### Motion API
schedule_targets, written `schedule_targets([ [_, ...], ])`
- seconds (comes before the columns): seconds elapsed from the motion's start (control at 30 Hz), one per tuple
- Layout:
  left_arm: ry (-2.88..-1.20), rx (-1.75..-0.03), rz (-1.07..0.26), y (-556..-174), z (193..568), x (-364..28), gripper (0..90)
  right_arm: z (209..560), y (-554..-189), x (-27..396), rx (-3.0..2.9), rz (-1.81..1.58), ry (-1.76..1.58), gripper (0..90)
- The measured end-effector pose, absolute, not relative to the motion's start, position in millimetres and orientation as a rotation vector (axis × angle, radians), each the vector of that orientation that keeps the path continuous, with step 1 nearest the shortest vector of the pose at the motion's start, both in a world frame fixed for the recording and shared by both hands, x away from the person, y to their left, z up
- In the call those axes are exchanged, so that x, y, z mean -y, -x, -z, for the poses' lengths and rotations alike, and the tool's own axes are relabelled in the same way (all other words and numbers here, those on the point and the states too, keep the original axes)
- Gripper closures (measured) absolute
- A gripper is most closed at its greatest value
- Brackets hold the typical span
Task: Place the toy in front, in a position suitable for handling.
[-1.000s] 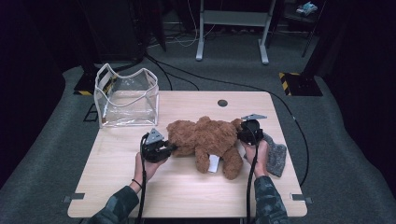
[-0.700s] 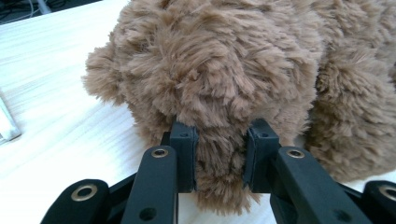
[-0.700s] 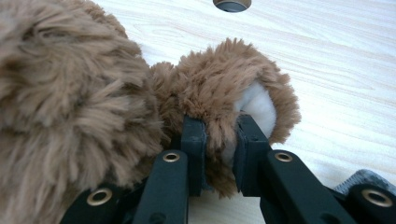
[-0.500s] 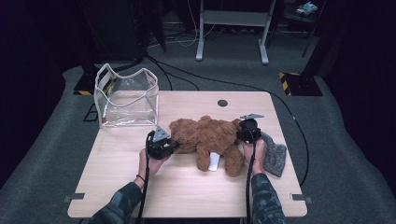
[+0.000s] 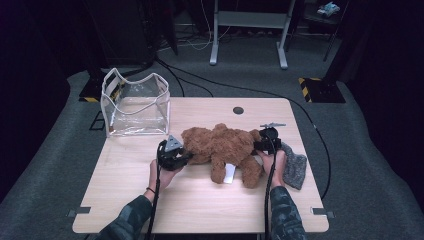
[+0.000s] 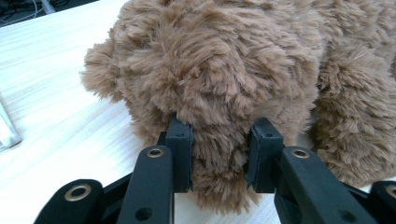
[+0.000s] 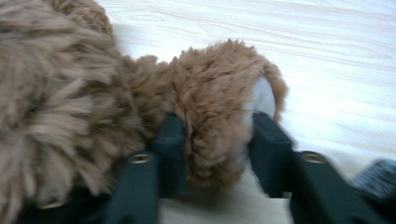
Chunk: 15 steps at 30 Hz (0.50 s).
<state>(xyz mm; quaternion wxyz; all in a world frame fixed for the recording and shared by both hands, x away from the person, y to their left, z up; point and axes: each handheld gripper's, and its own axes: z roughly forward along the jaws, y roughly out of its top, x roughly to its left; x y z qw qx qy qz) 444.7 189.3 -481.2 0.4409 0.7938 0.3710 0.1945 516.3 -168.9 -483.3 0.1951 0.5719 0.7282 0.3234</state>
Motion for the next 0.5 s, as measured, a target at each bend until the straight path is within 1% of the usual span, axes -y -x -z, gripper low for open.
schedule_targets([
  [0.03,-1.969,-0.92,-0.493,-445,482,-189,65.7,480,-514,170,-2.033,-0.916,-1.606,47.0],
  [0.07,-1.968,-0.921,-0.492,-444,482,-190,65.1,477,-511,172,-2.022,-0.935,-1.604,40.1],
  [0.17,-1.964,-0.927,-0.497,-444,482,-189,63.6,465,-501,180,-2.016,-0.949,-1.587,29.4],
  [0.27,-1.963,-0.932,-0.497,-443,482,-190,61.3,453,-489,189,-2.057,-0.951,-1.591,21.4],
  [0.33,-1.957,-0.942,-0.498,-443,482,-190,59.5,449,-481,194,-2.073,-0.933,-1.59,19.1],
  [0.43,-1.96,-0.961,-0.498,-441,480,-191,50.1,447,-467,205,-2.091,-0.892,-1.596,17.5],
  [0.5,-1.955,-0.97,-0.509,-439,479,-192,45.8,448,-462,212,-2.087,-0.883,-1.597,16.8],
])
